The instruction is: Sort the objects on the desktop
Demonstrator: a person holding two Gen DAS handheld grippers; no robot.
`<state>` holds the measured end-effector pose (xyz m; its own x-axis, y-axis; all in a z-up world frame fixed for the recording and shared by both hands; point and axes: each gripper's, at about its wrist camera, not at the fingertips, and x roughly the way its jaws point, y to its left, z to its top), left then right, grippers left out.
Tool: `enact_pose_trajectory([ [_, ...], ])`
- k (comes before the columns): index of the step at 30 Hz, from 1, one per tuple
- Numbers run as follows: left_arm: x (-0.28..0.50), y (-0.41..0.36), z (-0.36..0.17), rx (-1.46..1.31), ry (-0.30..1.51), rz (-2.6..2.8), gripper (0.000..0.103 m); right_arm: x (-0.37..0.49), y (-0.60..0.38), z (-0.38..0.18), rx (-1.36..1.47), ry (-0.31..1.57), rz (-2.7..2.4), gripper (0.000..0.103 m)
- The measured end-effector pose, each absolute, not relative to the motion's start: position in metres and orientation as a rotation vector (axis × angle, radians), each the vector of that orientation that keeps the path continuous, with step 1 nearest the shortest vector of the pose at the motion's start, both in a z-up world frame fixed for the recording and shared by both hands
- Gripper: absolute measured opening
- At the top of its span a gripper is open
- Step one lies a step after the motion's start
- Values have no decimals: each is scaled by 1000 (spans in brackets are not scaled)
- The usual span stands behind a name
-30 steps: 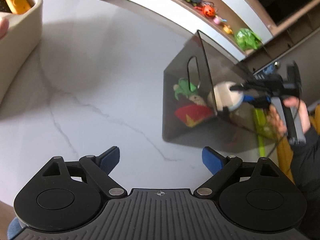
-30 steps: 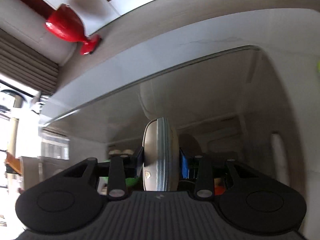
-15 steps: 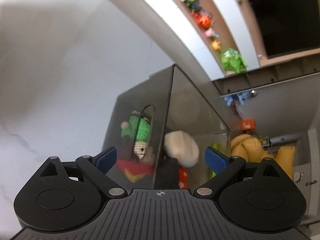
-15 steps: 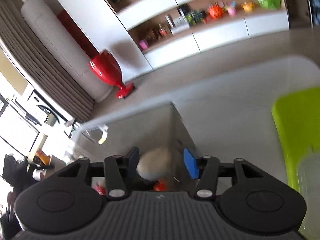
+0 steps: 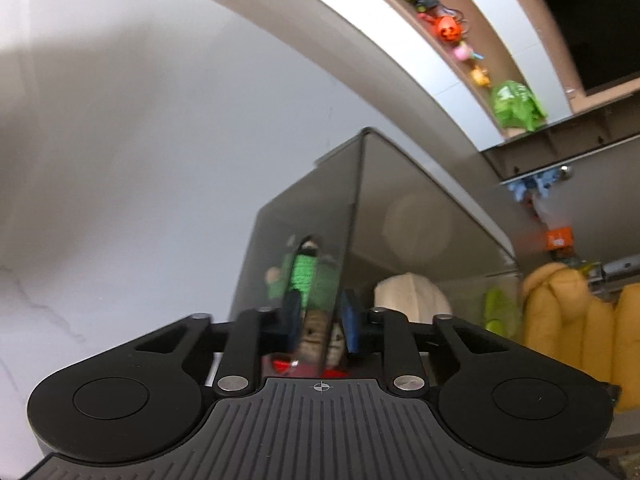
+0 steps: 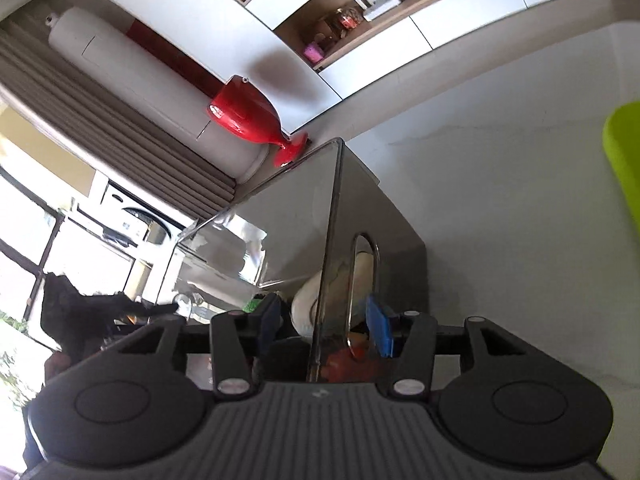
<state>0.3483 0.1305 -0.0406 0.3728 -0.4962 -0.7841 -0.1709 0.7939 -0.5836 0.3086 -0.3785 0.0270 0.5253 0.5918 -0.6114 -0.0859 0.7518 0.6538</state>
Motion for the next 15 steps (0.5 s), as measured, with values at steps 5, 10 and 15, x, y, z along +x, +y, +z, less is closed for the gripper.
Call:
enact_pose_trajectory([
  [5, 327, 124, -26, -554, 1151, -232, 17, 307, -363, 31, 538, 978, 371, 18],
  [10, 280, 117, -5, -437, 1131, -251, 17, 269, -342, 44, 392, 1026, 344, 18],
  [15, 227, 109, 6, -361, 1173, -313, 17, 224, -340, 51, 318, 1071, 349, 17],
])
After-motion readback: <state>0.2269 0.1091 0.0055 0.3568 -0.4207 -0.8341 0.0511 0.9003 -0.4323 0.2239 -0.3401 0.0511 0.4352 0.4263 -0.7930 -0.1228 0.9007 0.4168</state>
